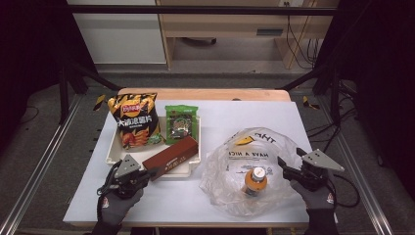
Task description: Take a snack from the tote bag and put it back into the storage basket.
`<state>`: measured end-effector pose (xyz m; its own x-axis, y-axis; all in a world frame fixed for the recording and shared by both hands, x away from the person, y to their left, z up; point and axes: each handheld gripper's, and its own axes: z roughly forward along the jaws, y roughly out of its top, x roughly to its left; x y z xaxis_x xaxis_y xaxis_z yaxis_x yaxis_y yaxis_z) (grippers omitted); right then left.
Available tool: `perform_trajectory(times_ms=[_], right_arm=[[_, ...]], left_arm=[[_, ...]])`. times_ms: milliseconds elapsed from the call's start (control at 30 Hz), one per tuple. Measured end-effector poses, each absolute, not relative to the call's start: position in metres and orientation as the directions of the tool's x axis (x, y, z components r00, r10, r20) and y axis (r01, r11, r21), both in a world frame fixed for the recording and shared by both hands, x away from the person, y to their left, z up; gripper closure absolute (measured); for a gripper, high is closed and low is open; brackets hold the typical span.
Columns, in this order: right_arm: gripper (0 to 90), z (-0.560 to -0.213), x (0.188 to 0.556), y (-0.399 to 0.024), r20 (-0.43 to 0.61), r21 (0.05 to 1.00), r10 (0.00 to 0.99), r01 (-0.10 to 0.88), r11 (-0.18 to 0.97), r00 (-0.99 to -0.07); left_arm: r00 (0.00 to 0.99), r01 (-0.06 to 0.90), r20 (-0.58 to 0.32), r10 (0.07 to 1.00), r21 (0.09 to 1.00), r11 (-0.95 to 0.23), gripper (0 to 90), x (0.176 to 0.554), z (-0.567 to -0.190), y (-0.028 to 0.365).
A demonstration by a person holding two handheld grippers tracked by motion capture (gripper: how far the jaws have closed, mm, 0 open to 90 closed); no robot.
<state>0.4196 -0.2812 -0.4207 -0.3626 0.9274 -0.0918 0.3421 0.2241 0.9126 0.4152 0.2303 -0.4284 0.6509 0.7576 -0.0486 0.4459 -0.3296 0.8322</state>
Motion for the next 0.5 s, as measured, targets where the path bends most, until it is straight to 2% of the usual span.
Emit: perform_trajectory(times_ms=[500], right_arm=[[27.4, -0.422, 0.421, -0.280, -0.097, 0.908, 0.926, 0.347, 0.233, -0.366]], left_arm=[[0.593, 0.466, -0.032, 0.805, 0.829, -0.310, 89.1, 0.428, -0.431, 0.240]])
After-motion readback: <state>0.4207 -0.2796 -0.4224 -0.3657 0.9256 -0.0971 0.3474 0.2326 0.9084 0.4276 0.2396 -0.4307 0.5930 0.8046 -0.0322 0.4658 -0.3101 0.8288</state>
